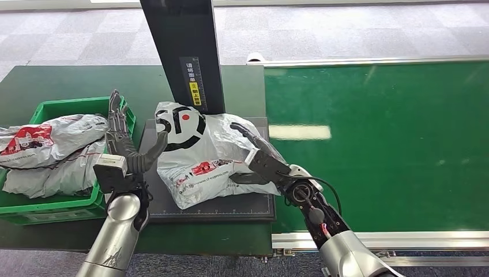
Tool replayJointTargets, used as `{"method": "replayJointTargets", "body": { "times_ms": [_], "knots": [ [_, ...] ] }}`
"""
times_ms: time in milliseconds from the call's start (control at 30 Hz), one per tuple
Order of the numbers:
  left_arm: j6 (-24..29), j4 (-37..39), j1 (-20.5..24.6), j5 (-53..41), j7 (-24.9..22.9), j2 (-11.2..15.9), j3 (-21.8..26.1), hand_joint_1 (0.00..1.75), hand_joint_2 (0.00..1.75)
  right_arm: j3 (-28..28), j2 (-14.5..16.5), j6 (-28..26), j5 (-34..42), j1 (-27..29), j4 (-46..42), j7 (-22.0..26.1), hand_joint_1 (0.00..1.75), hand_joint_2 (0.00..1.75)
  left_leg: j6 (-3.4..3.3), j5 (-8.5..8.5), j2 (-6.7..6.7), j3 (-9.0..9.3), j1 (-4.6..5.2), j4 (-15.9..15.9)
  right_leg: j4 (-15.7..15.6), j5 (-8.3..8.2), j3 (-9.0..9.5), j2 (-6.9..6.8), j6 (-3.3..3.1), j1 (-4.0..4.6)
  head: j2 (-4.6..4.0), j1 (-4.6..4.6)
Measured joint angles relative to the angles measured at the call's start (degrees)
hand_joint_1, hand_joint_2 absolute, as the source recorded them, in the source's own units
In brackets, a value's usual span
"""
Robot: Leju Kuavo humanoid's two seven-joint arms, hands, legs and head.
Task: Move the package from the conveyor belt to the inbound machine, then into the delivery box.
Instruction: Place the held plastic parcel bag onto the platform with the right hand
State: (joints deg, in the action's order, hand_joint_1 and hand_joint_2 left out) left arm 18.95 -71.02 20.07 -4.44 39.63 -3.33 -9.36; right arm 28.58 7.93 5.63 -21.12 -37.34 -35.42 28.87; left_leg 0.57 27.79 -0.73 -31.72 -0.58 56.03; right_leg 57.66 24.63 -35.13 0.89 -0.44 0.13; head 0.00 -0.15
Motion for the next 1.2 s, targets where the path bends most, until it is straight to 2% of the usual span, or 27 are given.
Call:
{"method": "replayJointTargets", "body": {
  "times_ms": [100,300,500,667,1033,1200],
  "knots": [
    [-2.27,0.49,0.02,-1.7,-1.44,0.19,-0.77,0.0,1.75,-1.4,0.01,-1.92,2.53,0.6,-1.14,-0.4,0.0,1.75,0.0,0.0,0.0,0.0,0.0,0.0,0.0,0.0,0.0,0.0,0.0,0.0,0.0,0.0],
    [-6.93,3.39,0.58,-8.81,-4.84,0.9,-4.33,0.0,1.75,-5.73,0.0,-5.08,9.11,2.48,-5.04,1.03,0.0,1.75,0.0,0.0,0.0,0.0,0.01,0.0,0.0,0.0,0.0,0.0,0.0,-0.01,-0.01,0.01],
    [-8.77,7.17,1.86,-13.98,-7.46,1.6,-7.69,0.0,1.75,-6.61,-0.55,-5.2,9.64,3.55,-7.57,0.3,0.0,1.75,-0.01,0.01,0.0,0.0,0.0,0.0,0.0,0.0,-0.01,0.02,0.0,0.0,-0.01,-0.01],
    [-12.22,9.82,2.43,-20.04,-12.48,2.33,-9.57,0.0,1.75,-6.91,-1.01,-5.33,9.55,4.04,-8.84,-1.37,0.0,1.75,0.0,0.0,0.0,-0.01,0.0,0.0,0.0,0.0,-0.02,0.02,0.0,0.0,-0.01,0.0],
    [-14.12,12.35,2.89,-24.1,-13.69,2.43,-9.73,0.0,1.75,-9.56,-1.22,-6.07,13.07,5.09,-11.89,-1.42,0.0,1.75,-0.01,0.01,0.0,-0.02,0.0,0.0,0.0,0.0,-0.02,0.02,0.0,-0.01,-0.01,0.01],
    [-17.7,15.45,4.05,-32.21,-21.42,2.73,-10.85,0.0,1.75,-10.41,-1.22,-6.01,14.71,5.02,-12.14,-1.33,0.0,1.75,-0.01,0.0,0.0,-0.02,0.0,0.0,0.0,0.0,-0.01,0.02,0.0,-0.01,-0.01,0.0]
  ]
}}
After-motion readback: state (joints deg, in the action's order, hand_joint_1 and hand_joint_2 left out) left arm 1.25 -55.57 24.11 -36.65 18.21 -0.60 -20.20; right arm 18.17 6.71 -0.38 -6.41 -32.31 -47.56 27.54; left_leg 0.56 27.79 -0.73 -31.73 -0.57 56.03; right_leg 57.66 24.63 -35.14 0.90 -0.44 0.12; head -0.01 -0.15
